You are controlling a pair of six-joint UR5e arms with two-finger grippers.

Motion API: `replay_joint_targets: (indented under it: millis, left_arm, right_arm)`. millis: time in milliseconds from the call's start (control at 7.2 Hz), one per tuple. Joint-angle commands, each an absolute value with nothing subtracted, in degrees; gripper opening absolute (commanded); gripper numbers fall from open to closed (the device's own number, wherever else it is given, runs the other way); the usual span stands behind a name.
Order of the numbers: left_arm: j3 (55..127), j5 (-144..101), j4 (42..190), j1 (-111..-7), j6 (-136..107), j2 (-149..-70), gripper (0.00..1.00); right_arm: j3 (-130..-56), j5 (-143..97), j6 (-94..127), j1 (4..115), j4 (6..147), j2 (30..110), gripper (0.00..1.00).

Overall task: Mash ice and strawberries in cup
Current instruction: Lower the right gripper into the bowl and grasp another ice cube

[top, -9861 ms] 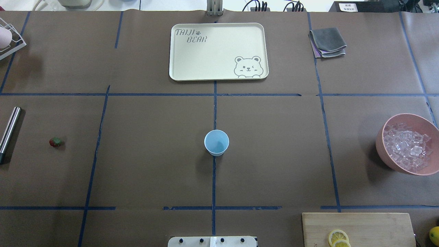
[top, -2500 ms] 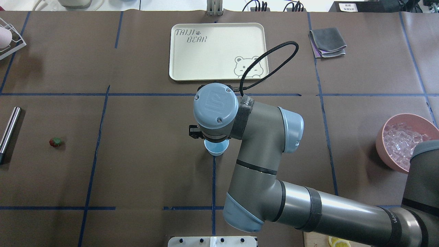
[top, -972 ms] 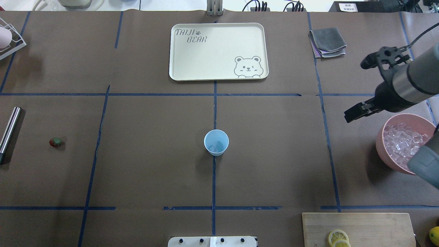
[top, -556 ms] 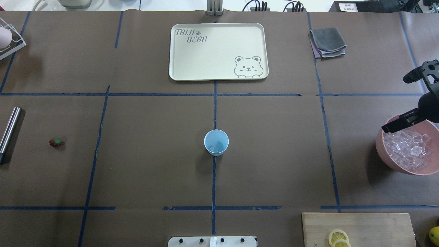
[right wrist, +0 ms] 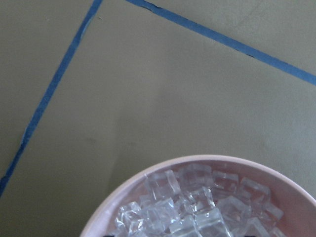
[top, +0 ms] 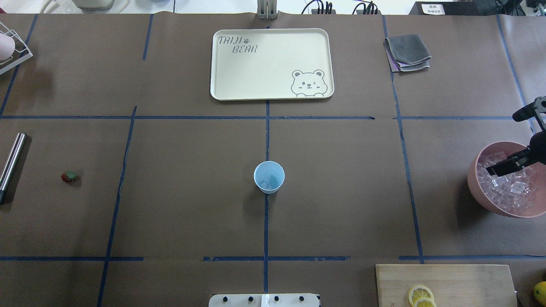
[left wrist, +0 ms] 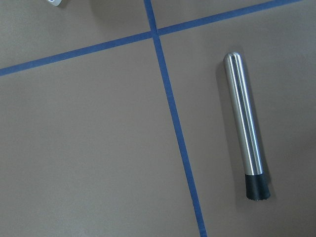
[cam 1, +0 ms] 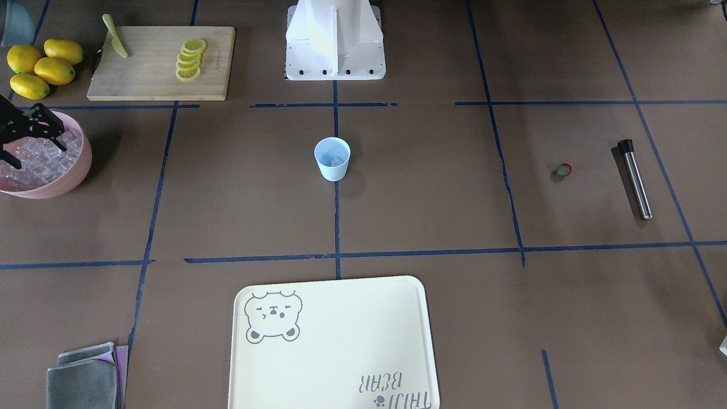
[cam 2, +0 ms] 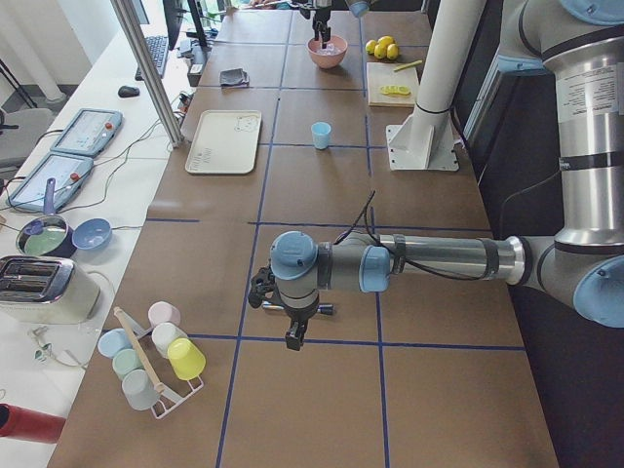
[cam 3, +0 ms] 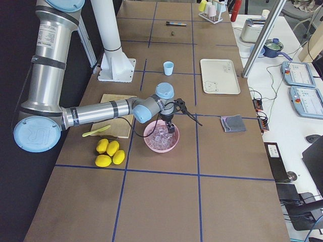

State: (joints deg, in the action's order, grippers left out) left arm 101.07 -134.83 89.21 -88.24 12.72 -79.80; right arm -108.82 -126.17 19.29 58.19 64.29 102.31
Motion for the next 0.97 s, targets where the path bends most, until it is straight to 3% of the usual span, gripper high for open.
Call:
replay_joint_targets:
  millis: [0, 833]
  left_arm:
    - [101.07, -134.82, 89.21, -88.24, 12.66, -79.80, 1.00]
    - [101.07, -134.82, 89.21, -88.24, 12.74, -79.80, 1.00]
  right_arm:
    - [-107.67, -126.47, 19.95, 55.92, 64.42, 102.74, 0.81]
    - [-107.22, -126.56, 19.95, 54.67, 64.42, 103.80, 0.72]
